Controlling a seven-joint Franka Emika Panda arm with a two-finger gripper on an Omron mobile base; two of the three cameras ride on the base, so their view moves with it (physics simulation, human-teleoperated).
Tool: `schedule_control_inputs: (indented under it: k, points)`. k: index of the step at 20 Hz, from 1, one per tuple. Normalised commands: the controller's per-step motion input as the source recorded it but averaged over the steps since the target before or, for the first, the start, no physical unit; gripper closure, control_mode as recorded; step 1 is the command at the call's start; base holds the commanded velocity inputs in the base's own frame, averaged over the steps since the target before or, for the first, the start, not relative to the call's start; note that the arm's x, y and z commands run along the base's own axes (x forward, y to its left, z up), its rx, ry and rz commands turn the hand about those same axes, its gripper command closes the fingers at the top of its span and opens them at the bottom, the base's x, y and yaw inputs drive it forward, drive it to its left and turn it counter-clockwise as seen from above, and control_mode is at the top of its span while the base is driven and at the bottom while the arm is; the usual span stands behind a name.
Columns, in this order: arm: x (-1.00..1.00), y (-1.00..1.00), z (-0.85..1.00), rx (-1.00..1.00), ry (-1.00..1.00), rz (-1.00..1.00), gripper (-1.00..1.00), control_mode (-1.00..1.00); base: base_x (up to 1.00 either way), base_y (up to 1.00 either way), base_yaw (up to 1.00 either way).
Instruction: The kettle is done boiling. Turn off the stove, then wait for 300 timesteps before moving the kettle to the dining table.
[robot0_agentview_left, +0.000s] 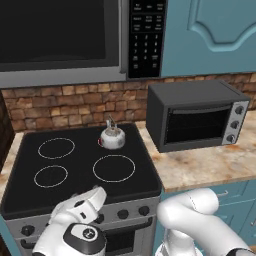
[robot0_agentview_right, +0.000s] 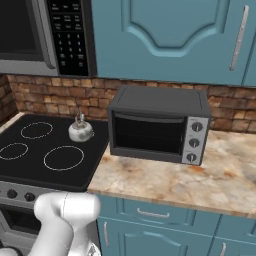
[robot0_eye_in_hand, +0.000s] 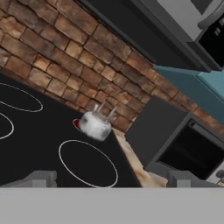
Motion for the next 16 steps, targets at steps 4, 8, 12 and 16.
schedule_control_inputs:
  k: [4,8,12,16]
  points:
    - [-0.12,0.01,-0.36,-0.01,-0.08,0.00,-1.00,-1.00,0.00,0.00,0.00]
    - [-0.01,0.01,-0.32,0.00,-0.01,0.01,-1.00,-1.00,0.00,0.00,0.00]
    - [0.00,0.00,-0.33,0.00,-0.01,0.01,-1.00,-1.00,0.00,0.00,0.00]
    - [-0.03,0.00,-0.29,0.00,-0.08,0.01,-1.00,-1.00,0.00,0.00,0.00]
